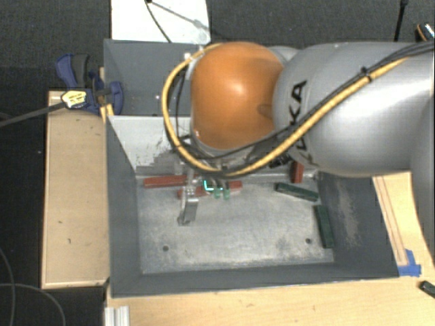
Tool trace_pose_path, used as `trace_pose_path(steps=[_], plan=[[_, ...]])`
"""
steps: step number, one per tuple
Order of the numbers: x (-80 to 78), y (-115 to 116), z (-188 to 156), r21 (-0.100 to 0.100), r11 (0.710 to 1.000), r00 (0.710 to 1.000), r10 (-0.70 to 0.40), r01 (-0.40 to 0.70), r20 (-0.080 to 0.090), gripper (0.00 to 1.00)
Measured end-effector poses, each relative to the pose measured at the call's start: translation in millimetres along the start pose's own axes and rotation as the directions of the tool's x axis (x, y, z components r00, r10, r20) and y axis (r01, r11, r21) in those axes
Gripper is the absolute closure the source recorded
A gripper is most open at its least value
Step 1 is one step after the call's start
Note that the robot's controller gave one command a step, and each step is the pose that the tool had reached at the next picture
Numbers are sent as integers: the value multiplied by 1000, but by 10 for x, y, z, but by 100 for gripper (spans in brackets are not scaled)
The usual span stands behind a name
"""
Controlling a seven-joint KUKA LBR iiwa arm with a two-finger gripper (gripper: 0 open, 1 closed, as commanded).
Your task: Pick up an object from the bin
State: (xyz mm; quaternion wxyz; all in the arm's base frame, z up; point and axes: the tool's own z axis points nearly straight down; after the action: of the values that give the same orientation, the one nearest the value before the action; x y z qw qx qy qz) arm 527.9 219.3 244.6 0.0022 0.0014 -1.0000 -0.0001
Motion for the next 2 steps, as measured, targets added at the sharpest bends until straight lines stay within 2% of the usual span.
trace_pose_path(steps=[1, 2], plan=[[-560, -746, 550, 5, 1000, 1000, -19, 19, 2, 0], [-603, -1482, 1771, 3, 999, 999, 42, -42, -1, 0]])
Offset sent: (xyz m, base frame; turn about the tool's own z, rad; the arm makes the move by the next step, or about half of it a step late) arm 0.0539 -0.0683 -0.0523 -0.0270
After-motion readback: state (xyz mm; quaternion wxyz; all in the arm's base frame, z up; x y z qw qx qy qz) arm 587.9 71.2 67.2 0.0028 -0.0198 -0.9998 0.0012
